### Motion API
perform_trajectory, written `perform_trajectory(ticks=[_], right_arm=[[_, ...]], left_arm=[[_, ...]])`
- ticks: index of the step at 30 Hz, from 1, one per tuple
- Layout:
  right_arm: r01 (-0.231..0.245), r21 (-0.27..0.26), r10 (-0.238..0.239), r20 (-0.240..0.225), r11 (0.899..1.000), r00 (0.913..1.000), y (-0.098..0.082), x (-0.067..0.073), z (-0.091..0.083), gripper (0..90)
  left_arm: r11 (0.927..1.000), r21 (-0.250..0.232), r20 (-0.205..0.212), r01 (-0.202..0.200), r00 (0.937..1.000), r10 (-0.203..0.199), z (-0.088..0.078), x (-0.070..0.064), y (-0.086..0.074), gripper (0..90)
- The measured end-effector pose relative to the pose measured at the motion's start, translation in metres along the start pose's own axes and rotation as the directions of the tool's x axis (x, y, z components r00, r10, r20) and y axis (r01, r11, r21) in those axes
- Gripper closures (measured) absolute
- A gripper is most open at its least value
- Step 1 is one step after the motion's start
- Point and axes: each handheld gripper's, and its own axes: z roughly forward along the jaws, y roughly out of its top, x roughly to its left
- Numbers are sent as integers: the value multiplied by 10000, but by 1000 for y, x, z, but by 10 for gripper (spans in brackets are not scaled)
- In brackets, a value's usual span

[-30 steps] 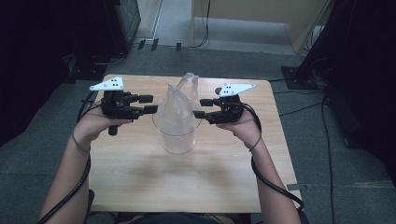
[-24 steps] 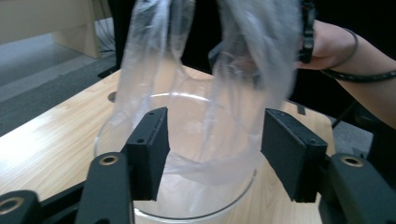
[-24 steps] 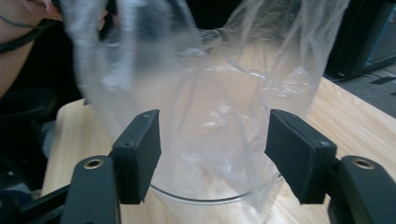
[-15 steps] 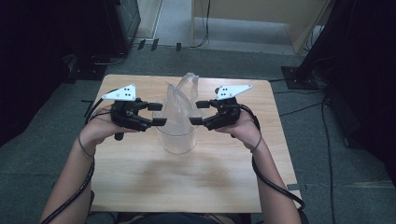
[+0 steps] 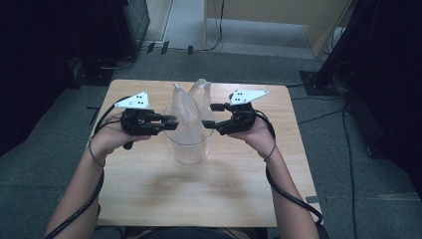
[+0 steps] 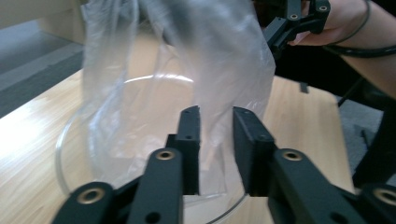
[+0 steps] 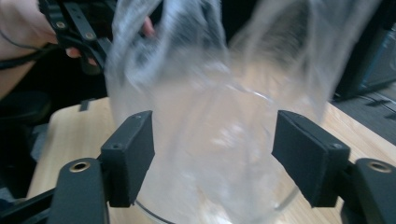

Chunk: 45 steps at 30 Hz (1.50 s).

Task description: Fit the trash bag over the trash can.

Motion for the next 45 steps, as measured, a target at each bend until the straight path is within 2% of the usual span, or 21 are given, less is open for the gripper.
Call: perform_trajectory(ticks=[3, 6, 9, 11, 12, 13, 15, 17, 18, 23, 25, 27, 34, 39, 40, 41, 43, 45], right_arm=[[17, 220, -27, 459, 9998, 9989, -3, -3, 3, 348], [7, 146, -11, 295, 9999, 9996, -4, -3, 10, 369], [110, 361, -113, 97, 9993, 9999, -6, -1, 20, 378], [202, 476, -199, -84, 9987, 9998, -7, 2, 25, 467], [202, 476, -199, -84, 9987, 9998, -7, 2, 25, 467], [346, 584, -339, -138, 9977, 9993, -8, 5, 28, 565], [276, 572, -270, -116, 9980, 9996, -7, 6, 27, 682], [187, 533, -183, -85, 9984, 9998, -7, 7, 26, 688], [1, 553, -4, 54, 9985, 10000, -6, 6, 22, 767], [-272, 557, 252, 373, 9981, 9990, -6, 2, 13, 889], [-290, 578, 266, 418, 9979, 9988, -6, 1, 11, 896], [-211, 624, 174, 584, 9978, 9981, -7, -1, 4, 900], [-290, 833, 189, 1195, 9961, 9926, -17, -12, -12, 900], [-280, 1148, 114, 1428, 9930, 9897, -24, -18, -18, 900], [-280, 1148, 114, 1428, 9930, 9897, -24, -18, -18, 900], [-252, 1297, 31, 1686, 9912, 9857, -25, -18, -21, 900], [-358, 1299, 142, 1635, 9909, 9864, -24, -18, -23, 900], [-285, 1448, 36, 1692, 9891, 9856, -23, -17, -22, 900]], left_arm=[[10000, 12, -76, 79, 9999, -79, 0, 3, -2, 775], [10000, 30, -84, 43, 10000, -43, 1, 4, -3, 779], [10000, 2, -117, 44, 9999, -44, 1, 5, -3, 778], [9999, 14, -178, 108, 9998, -108, 0, 6, -4, 780], [9999, 14, -178, 108, 9998, -108, 0, 6, -4, 781], [9999, -1, -193, 152, 9997, -152, -1, 7, -5, 781], [9998, -14, -238, 187, 9995, -187, -2, 8, -5, 783], [9998, -29, -240, 214, 9995, -214, -2, 8, -5, 785], [9997, -45, -257, 228, 9994, -229, -3, 9, -6, 787], [9994, -79, -329, 324, 9989, -327, -6, 12, -7, 797], [9993, -101, -375, 347, 9987, -351, -7, 13, -8, 802], [9985, -118, -497, 539, 9973, -544, -10, 17, -12, 820], [9966, -13, -723, 820, 9940, -819, -19, 27, -21, 883], [9921, 110, -1050, 1250, 9868, -1232, -27, 39, -34, 896], [9921, 110, -1050, 1250, 9868, -1232, -27, 39, -34, 897], [9904, 4, -1018, 1382, 9853, -1374, -31, 42, -37, 897], [9918, 26, -888, 1280, 9879, -1272, -30, 42, -37, 897], [9926, 52, -738, 1211, 9900, -1204, -28, 39, -36, 892]])
